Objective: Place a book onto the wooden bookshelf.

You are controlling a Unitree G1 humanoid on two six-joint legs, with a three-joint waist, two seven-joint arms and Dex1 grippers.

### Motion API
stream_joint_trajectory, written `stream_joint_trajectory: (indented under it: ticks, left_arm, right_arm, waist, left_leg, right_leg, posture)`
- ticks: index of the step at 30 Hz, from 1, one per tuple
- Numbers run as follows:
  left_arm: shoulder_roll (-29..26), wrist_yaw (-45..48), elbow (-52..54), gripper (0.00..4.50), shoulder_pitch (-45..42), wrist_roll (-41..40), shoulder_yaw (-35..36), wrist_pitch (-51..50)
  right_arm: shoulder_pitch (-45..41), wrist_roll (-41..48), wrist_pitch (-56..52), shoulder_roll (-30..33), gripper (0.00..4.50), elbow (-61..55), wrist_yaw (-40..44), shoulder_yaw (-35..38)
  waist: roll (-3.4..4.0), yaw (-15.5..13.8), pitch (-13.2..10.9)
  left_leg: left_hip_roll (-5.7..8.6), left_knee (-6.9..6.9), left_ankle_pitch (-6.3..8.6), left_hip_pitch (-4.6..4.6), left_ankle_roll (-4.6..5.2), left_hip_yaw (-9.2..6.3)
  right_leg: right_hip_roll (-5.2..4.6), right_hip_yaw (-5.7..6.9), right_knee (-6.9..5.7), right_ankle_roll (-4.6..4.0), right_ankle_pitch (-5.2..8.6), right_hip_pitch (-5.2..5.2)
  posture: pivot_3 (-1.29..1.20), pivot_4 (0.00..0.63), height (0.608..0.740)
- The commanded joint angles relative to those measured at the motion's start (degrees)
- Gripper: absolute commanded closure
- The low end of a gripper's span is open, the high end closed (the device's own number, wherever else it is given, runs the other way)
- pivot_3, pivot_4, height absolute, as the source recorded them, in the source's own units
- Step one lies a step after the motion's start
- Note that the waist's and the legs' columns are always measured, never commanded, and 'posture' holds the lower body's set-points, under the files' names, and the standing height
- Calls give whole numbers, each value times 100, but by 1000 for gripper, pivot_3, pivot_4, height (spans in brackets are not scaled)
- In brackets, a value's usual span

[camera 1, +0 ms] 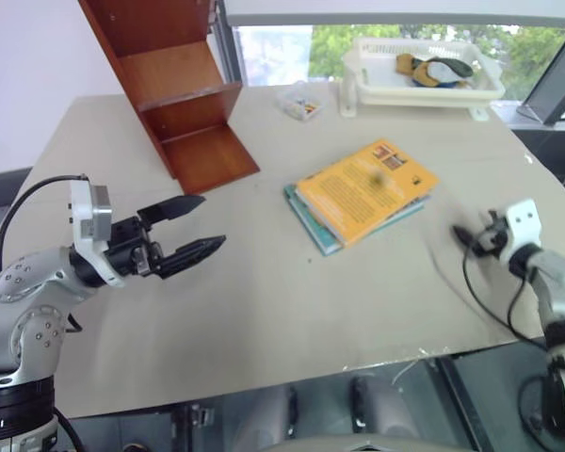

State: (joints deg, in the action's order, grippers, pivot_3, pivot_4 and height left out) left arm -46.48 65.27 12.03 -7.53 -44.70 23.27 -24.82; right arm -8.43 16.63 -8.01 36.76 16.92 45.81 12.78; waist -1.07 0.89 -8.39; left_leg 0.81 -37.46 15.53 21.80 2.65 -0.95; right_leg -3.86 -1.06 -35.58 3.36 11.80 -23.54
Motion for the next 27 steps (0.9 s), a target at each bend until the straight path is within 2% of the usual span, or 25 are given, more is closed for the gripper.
stream_joint_trajectory:
  ticks: [1,4,6,9,13,17,24,27]
  left_arm:
    - [-86,195,-179,55,-278,82,-117,132]
    - [-51,324,-407,55,-546,177,-318,187]
    - [-22,407,-530,55,-694,253,-452,237]
    - [24,474,-648,55,-806,323,-565,299]
    - [149,537,-879,55,-891,483,-729,462]
    - [496,554,-1757,55,-1356,892,-1032,939]
    - [612,787,-2244,55,-1744,1068,-1157,1199]
    - [609,850,-2336,55,-1821,1112,-1159,1240]
  right_arm:
    - [1184,1272,-1474,367,47,-2428,862,-157]
    - [1579,2425,-2394,608,47,-3854,971,-19]
    - [1307,2457,-2632,521,47,-4306,706,-314]
    - [859,2215,-2764,202,47,-4569,286,-891]
    - [616,1652,-2575,-33,47,-4543,161,-1677]
    - [-53,1060,-2202,-851,47,-4098,-130,-2488]
    - [-875,480,-1959,-1483,47,-3423,-95,-3161]
    - [-1211,99,-1842,-1967,47,-2987,-349,-3489]
  waist:
    - [10,0,-5]
    - [12,51,-16]
    - [10,93,-20]
    - [-5,96,-22]
    - [-8,-13,-22]
    - [-10,-47,-26]
    - [-19,-27,-34]
    - [-17,-17,-35]
  left_leg:
    - [0,1,0,0,0,-1]
    - [-4,-4,0,-7,0,13]
    - [-13,-32,-1,-8,0,23]
    - [-34,-76,-1,-1,0,29]
    - [-32,-80,-1,11,-1,28]
    - [-19,-81,0,27,-1,28]
    - [-9,-82,0,31,-1,23]
    - [-10,-79,0,30,-2,11]
  right_leg:
    - [0,1,-2,-1,1,-1]
    - [4,-12,-13,-2,3,-3]
    - [18,-24,-20,-16,12,-2]
    - [28,-13,-26,11,18,0]
    - [27,-8,-27,-12,4,-6]
    - [19,-7,-21,4,-7,-15]
    - [15,-5,-17,8,-10,-16]
    - [17,6,-22,7,-10,-17]
  posture:
    - [0,150,740]
    - [0,150,740]
    - [0,150,740]
    - [0,150,740]
    - [0,150,740]
    - [0,150,740]
    - [0,150,740]
    - [0,150,740]
